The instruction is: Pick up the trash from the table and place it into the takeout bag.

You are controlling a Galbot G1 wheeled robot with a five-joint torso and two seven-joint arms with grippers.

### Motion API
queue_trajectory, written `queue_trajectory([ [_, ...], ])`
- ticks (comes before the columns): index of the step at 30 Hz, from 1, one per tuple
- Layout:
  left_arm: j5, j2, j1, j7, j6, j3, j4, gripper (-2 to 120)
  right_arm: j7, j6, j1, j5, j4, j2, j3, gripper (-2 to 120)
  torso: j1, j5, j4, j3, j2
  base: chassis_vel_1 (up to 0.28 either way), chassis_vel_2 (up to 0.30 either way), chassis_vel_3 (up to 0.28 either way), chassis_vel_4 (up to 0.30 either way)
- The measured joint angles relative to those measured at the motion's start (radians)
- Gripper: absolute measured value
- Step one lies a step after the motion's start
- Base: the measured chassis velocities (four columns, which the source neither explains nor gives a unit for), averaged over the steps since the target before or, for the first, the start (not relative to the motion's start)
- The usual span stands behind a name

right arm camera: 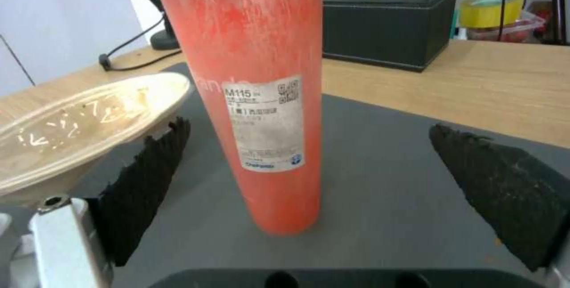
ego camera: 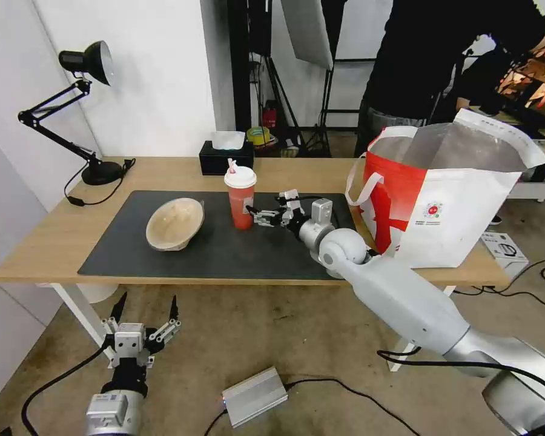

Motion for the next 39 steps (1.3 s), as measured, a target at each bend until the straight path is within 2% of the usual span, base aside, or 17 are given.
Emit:
queue_trajectory([
  [39,0.000,-0.003,0.001,-0.001,-0.009,0.000,0.007,100,-0.025,0.026,0.018,-0.016,-0.109,0.069,-0.017,100,0.000,0.0000,0.0000,0.000,0.000,0.000,0.000,0.000,0.000],
])
